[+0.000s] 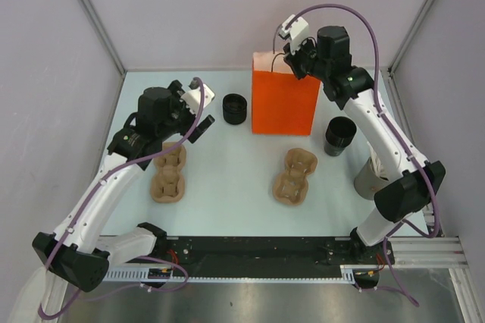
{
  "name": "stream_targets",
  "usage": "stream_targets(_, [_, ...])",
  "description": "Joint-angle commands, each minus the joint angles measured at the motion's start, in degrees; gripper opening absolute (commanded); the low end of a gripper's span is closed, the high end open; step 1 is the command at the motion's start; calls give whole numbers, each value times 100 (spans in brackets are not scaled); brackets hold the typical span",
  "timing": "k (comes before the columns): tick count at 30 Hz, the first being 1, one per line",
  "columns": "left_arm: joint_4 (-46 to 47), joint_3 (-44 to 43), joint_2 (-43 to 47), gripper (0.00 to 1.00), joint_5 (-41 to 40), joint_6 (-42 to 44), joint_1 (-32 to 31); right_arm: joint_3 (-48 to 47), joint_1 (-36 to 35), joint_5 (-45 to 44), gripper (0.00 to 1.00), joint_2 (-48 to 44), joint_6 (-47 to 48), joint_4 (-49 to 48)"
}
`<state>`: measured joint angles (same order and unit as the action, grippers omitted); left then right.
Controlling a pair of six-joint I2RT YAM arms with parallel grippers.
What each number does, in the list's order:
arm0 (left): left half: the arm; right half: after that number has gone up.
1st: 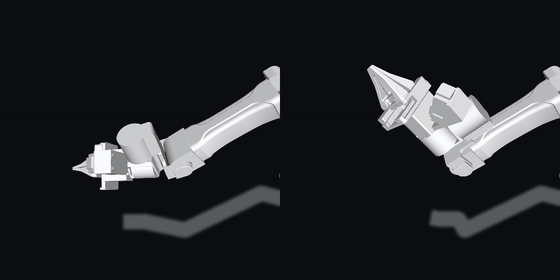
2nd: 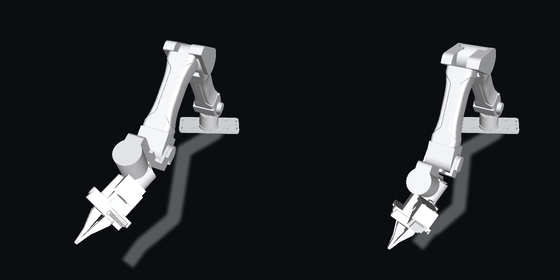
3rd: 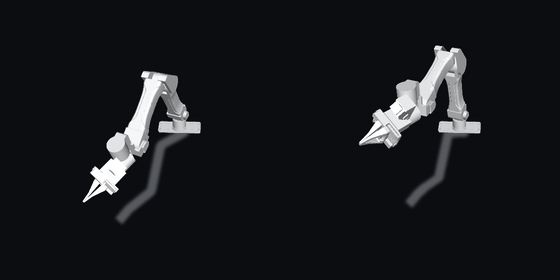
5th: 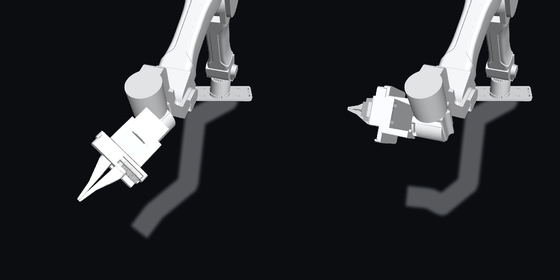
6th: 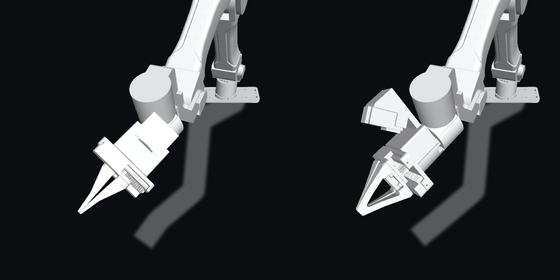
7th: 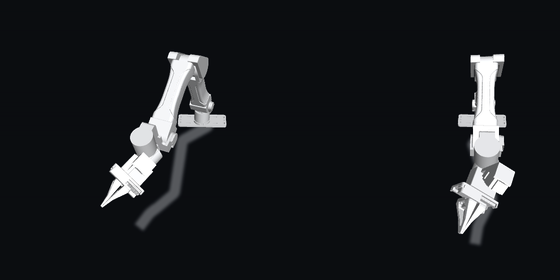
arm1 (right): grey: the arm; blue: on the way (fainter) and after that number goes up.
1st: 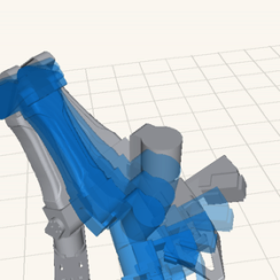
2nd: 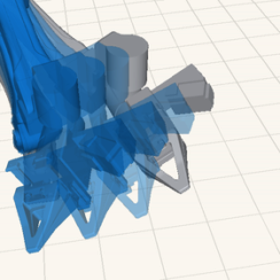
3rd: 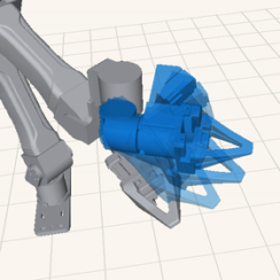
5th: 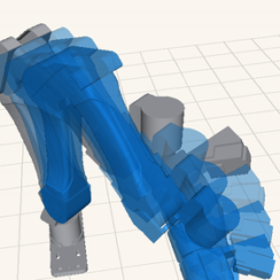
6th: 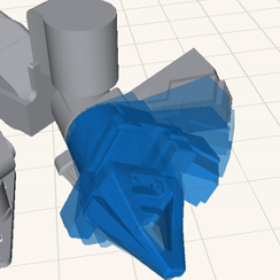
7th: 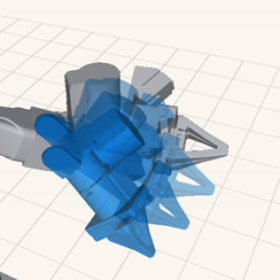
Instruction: Pack the takeout coffee
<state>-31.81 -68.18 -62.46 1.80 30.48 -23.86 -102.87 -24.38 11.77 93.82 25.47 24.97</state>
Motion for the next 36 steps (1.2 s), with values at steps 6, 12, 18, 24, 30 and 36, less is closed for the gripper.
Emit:
stream_targets(6, [175, 42, 155, 100, 75, -209, 39, -111, -40, 44, 26, -320, 63, 60])
stream_targets(12, [202, 68, 146, 100, 83, -209, 48, 153, -40, 132, 49, -689, 168, 253])
stream_targets(18, [202, 77, 137, 100, 118, -235, 48, 101, -49, 202, 79, -1049, 309, 640])
stream_targets(24, [184, 156, 198, 100, 119, -236, 57, -146, -32, 431, 95, -1480, 476, 1413])
stream_targets(30, [158, 69, 190, 100, 31, -235, 57, 354, 39, 1125, 100, -2271, 1204, 2643])
stream_targets(36, [0, -204, 137, 100, -57, -200, 100, 1760, 30, 1723, 100, -2975, 1926, 3611])
